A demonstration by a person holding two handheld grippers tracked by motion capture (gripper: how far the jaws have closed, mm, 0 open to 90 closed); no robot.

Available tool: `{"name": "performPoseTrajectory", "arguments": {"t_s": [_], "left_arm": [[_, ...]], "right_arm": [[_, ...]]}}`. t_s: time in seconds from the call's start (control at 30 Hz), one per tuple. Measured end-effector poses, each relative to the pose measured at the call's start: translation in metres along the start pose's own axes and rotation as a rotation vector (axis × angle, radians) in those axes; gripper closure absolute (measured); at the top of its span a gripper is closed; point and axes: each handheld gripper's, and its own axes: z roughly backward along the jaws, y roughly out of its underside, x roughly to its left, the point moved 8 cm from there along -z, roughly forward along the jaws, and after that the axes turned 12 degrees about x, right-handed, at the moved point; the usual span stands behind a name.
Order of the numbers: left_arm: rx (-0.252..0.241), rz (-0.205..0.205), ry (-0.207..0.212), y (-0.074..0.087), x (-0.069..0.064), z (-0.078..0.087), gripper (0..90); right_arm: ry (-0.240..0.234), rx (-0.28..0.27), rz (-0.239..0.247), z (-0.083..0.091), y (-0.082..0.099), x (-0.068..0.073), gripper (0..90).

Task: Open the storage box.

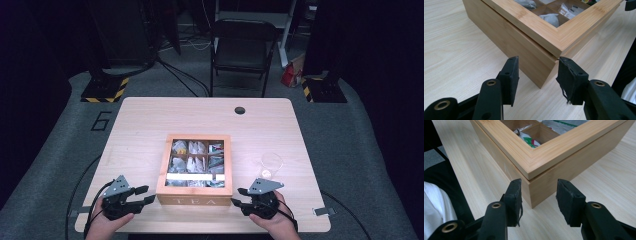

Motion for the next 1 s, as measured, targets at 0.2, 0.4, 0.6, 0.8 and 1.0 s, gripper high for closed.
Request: {"name": "performPoseTrajectory", "arguments": {"t_s": [0.2, 0.4, 0.6, 0.8, 1.0], "left_arm": [[-0.011, -0.020, -0.007, -0.002, -0.003, -0.003, 51.5], [-0.007, -0.032, -0.001, -0.005, -0.007, -0.007, 54.1], [0.010, -0.031, 0.019, -0.004, -0.008, -0.012, 55.9], [0.005, -0.036, 0.023, -0.007, -0.010, -0.017, 57.7], [0.013, -0.046, 0.016, -0.010, -0.011, -0.018, 57.4]], "right_arm": [[-0.015, -0.001, 0.008, -0.005, -0.004, 0.004, 54.9], [-0.028, -0.003, 0.022, -0.009, -0.008, 0.007, 54.9], [-0.027, -0.001, 0.021, -0.012, -0.009, 0.006, 56.1], [-0.023, -0.007, 0.007, -0.013, -0.009, 0.004, 57.3], [-0.027, -0.008, 0.011, -0.014, -0.010, 0.003, 56.7]]}}
